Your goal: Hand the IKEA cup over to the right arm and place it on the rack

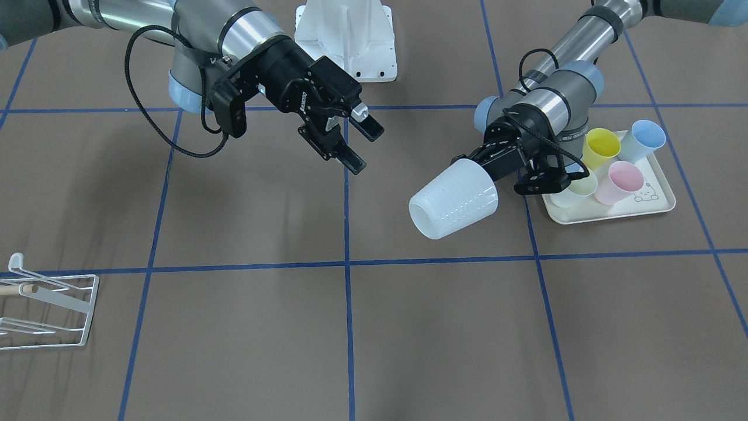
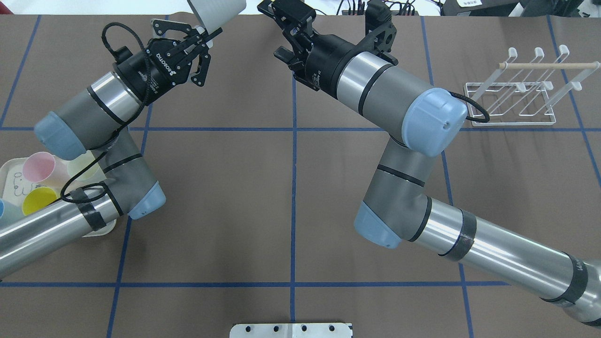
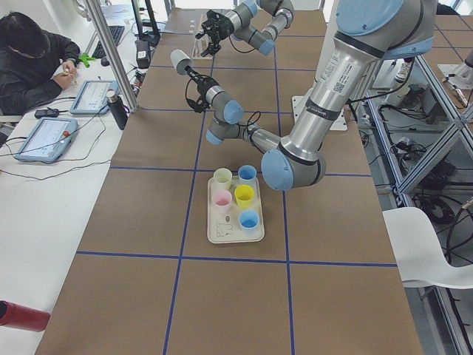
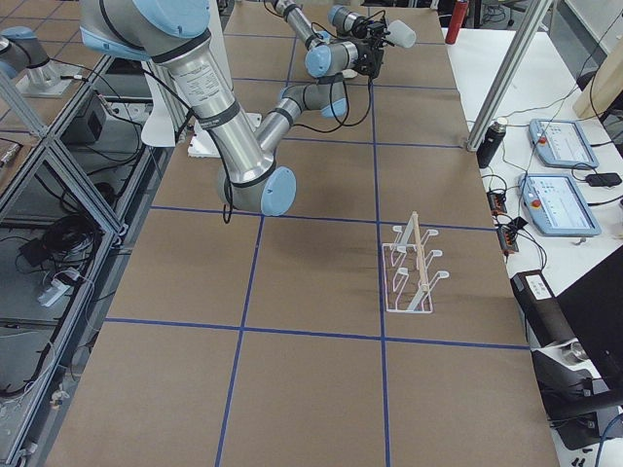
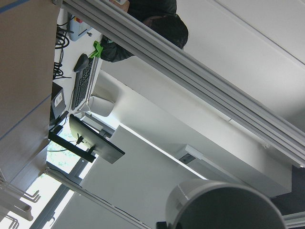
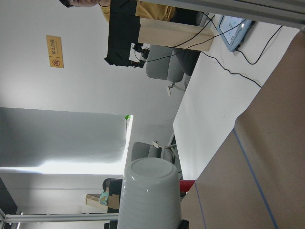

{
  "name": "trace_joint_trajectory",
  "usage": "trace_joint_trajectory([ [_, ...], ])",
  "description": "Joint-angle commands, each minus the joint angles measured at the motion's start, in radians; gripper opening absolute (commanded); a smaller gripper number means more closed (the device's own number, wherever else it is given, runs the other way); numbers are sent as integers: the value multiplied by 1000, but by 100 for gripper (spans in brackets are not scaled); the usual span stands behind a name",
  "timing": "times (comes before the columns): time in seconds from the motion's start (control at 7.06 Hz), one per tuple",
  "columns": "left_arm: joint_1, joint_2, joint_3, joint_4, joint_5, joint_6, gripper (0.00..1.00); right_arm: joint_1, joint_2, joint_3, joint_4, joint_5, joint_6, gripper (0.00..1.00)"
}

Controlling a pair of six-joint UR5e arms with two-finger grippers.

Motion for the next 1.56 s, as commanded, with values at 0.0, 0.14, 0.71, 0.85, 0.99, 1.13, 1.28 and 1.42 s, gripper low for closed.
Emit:
trace_joint_trajectory([
  [0.0, 33, -14, 11, 4, 6, 8, 0, -8, 1, -14, 1, -5, -2, 100],
  [0.14, 42, -14, 11, 4, 7, 9, 0, -8, 1, -16, 1, -6, -3, 100],
  [0.71, 77, -34, 10, 4, 17, 81, 0, -8, -1, -41, 2, -5, -5, 100],
  [0.85, 103, -40, 10, 4, 33, 95, 0, -8, -1, -45, 2, -5, -5, 100],
  [0.99, 107, -40, 8, 4, 37, 95, 0, -8, 1, -48, 2, -5, -5, 100],
  [1.13, 113, -40, 7, 3, 44, 95, 0, -8, 1, -50, 2, -5, -7, 100],
  [1.28, 125, -40, 7, 1, 52, 97, 0, -8, 1, -51, 1, -6, -7, 99],
  [1.42, 136, -39, 5, 0, 64, 109, 0, -6, 1, -56, 2, -6, -7, 99],
])
